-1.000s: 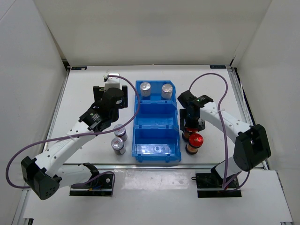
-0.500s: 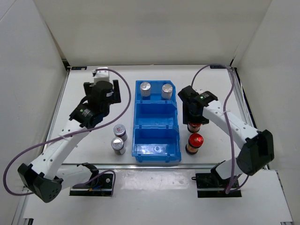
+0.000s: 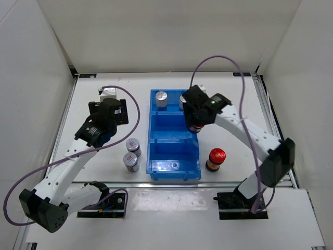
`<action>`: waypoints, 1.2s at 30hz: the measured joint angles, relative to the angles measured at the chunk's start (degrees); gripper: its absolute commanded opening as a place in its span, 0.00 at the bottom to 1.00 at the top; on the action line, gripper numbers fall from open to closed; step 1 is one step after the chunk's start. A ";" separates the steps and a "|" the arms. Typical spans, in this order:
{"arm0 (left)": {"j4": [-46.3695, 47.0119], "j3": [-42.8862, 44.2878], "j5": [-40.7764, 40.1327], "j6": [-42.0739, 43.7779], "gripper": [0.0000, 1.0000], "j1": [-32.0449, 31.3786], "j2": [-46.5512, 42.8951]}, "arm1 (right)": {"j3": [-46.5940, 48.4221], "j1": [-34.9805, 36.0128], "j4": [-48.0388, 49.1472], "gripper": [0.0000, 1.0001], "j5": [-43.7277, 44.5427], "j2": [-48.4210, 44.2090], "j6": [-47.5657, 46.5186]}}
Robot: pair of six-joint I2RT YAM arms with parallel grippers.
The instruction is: Organize the condiment bottles
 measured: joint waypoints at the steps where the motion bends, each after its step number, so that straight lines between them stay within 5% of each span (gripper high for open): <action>1: 0.00 0.00 0.09 0.02 1.00 0.02 0.13 | 0.00 0.28 0.52 0.01 -0.68 2.21 -0.09; 6: 0.02 -0.13 0.28 -0.02 1.00 0.13 -0.72 | -0.04 1.90 3.98 0.01 -3.41 11.50 -0.57; 9: 0.02 -0.20 0.28 -0.07 1.00 0.15 -1.20 | -0.02 2.54 5.33 0.09 -4.20 14.47 -0.76; 13: 0.04 -0.20 0.31 -0.09 1.00 0.20 -0.74 | -0.02 2.51 5.88 0.37 -4.68 16.98 -0.98; 14: 0.02 -0.20 0.39 -0.09 1.00 0.20 -0.55 | -0.02 2.49 6.12 0.55 -4.63 17.51 -1.07; 16: 0.02 -0.20 0.48 -0.09 1.00 0.20 -0.31 | 0.28 2.36 6.99 0.67 -4.63 17.81 -1.07; 17: 0.02 -0.20 0.50 -0.07 1.00 0.20 -0.26 | 0.31 2.36 7.19 0.87 -4.61 17.86 -1.09; 19: 0.02 -0.20 0.55 -0.02 1.00 0.20 -0.22 | 0.35 2.36 7.19 1.00 -4.39 17.86 -1.11; 28: 0.02 -0.20 0.87 0.07 1.00 0.20 -0.22 | 4.24 2.49 1.31 1.00 4.96 12.11 1.44; 36: 0.02 -0.20 1.16 0.09 1.00 0.20 -0.31 | -8.98 0.33 -4.13 1.00 7.32 -18.84 7.30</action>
